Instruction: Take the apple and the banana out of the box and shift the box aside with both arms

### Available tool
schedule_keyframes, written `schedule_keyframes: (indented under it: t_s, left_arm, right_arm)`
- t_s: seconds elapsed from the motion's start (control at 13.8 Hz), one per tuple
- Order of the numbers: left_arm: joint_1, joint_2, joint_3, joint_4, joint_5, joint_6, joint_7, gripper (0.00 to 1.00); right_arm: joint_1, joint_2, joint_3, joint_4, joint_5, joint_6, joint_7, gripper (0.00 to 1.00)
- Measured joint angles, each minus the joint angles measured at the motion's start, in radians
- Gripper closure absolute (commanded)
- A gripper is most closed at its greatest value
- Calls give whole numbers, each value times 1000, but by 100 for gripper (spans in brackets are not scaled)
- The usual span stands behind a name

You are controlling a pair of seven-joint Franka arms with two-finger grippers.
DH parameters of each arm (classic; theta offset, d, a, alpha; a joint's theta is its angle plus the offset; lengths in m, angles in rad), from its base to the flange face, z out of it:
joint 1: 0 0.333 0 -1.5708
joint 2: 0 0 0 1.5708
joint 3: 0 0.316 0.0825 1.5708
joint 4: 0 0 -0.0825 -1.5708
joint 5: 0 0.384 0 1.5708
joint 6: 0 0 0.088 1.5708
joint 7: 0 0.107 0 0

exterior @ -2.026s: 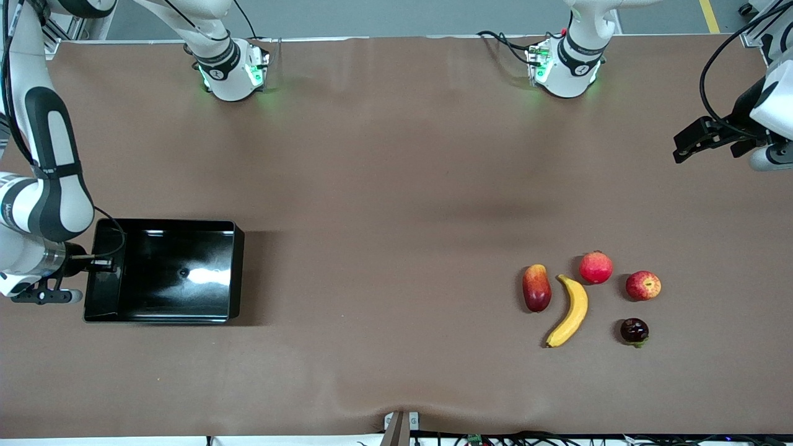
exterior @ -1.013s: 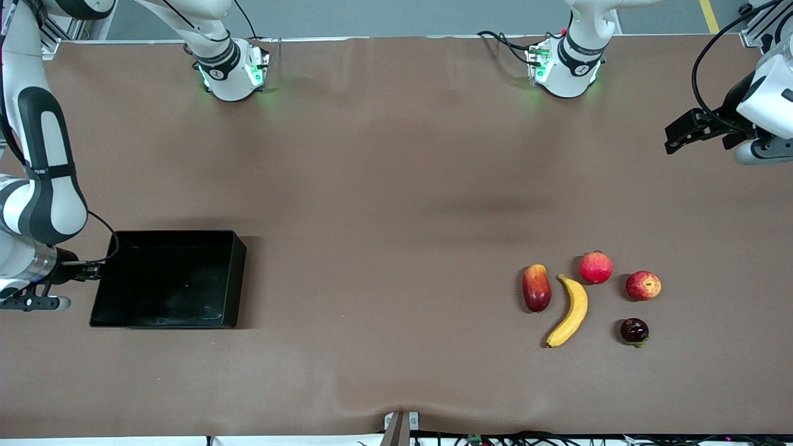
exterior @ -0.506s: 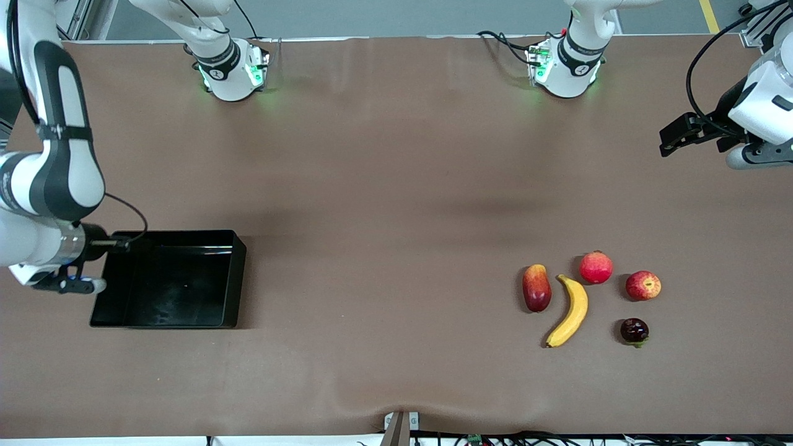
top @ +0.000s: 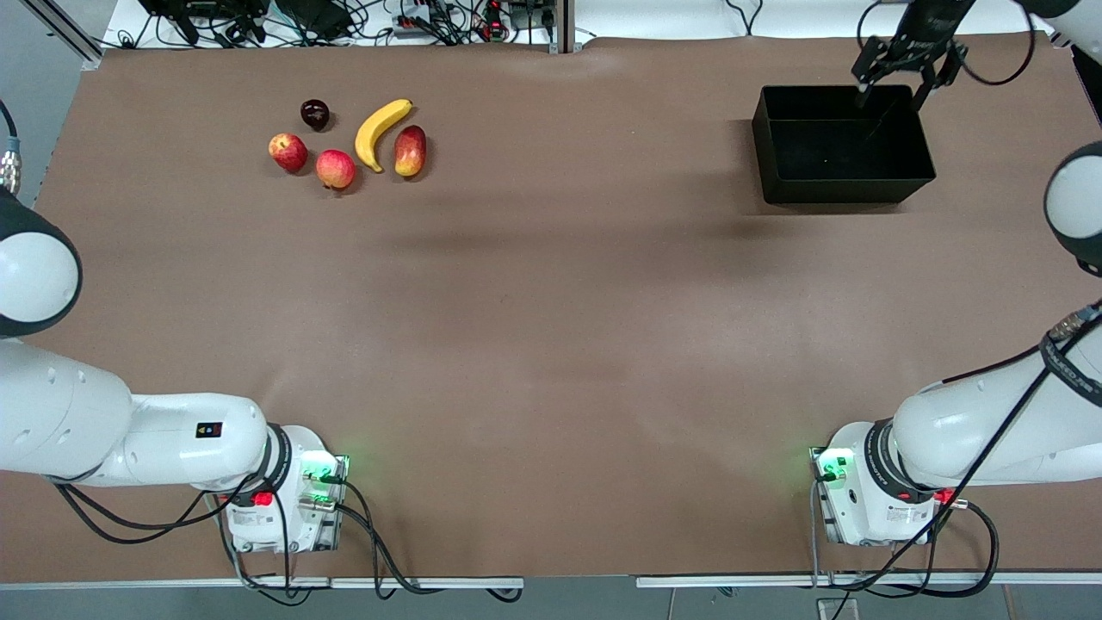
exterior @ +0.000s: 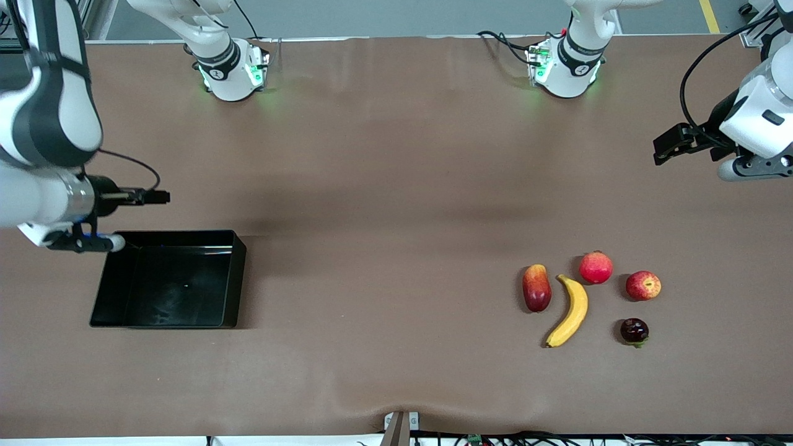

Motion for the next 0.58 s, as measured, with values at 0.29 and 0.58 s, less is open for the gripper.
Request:
schedule_keyframes:
  t_s: [0.29, 0.58]
  left_arm:
    - [1, 4, 0, 18, 0, 3, 1, 0]
    - [2, 3, 1, 28, 0, 39, 20, 0]
  right_arm:
    - [17, -118, 1, 48, 2, 16, 0, 0]
    - [31, -187, 5, 71, 2, 4, -2, 0]
